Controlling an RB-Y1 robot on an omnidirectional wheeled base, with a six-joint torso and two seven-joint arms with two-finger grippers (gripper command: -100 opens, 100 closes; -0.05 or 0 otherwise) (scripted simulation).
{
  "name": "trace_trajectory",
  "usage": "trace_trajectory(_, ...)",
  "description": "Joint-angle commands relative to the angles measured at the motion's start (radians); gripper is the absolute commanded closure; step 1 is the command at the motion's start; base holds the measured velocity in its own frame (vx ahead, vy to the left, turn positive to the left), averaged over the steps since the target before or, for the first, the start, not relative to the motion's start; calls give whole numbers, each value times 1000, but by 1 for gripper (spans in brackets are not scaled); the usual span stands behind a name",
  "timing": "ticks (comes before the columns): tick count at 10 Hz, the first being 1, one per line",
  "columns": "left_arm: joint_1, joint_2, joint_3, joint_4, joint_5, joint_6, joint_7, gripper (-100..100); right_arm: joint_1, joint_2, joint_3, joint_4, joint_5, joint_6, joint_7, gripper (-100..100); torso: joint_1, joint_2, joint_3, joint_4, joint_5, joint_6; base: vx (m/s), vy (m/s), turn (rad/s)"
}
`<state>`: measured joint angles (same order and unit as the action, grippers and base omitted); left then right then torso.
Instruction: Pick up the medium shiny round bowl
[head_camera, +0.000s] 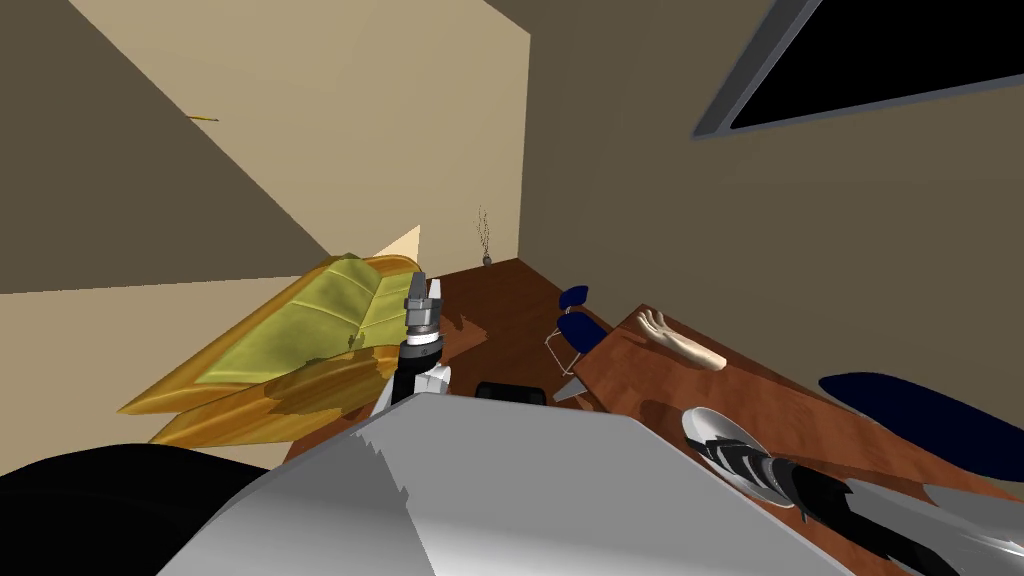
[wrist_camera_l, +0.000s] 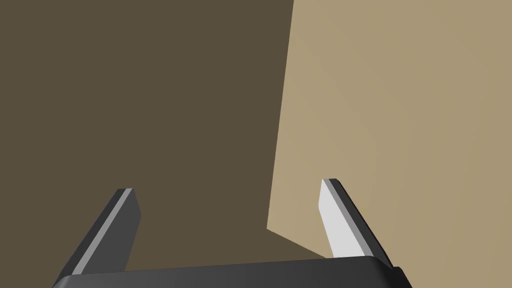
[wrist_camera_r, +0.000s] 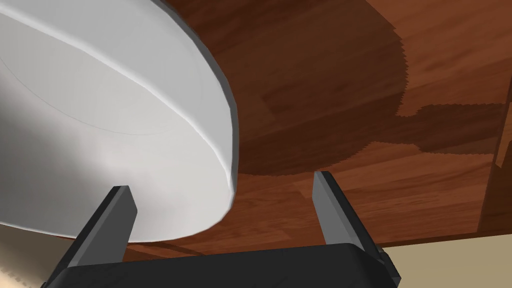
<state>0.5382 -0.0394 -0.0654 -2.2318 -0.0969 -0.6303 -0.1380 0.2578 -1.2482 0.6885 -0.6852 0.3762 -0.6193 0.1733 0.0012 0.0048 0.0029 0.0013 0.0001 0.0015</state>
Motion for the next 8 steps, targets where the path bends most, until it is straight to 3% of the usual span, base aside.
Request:
trace_trajectory(1,0,0,0,0,0,0,0,0,-14,22,13,50,-20,-13,6,-100,0,0,0,0,0,0,-74,7,200)
trace_trajectory(3,0,0,0,0,0,0,0,0,-24,31,17,74,-22,-22,9,-100,1,1,1,0,0,0,-52,7,106)
trace_trajectory(4,0,0,0,0,0,0,0,0,-26,32,18,79,-23,-25,9,100,0,-1,0,0,0,1,-5,0,-7)
trace_trajectory(8,0,0,0,0,0,0,0,0,-25,33,18,78,-24,-26,8,100,-1,-3,-2,-1,0,0,0,0,0)
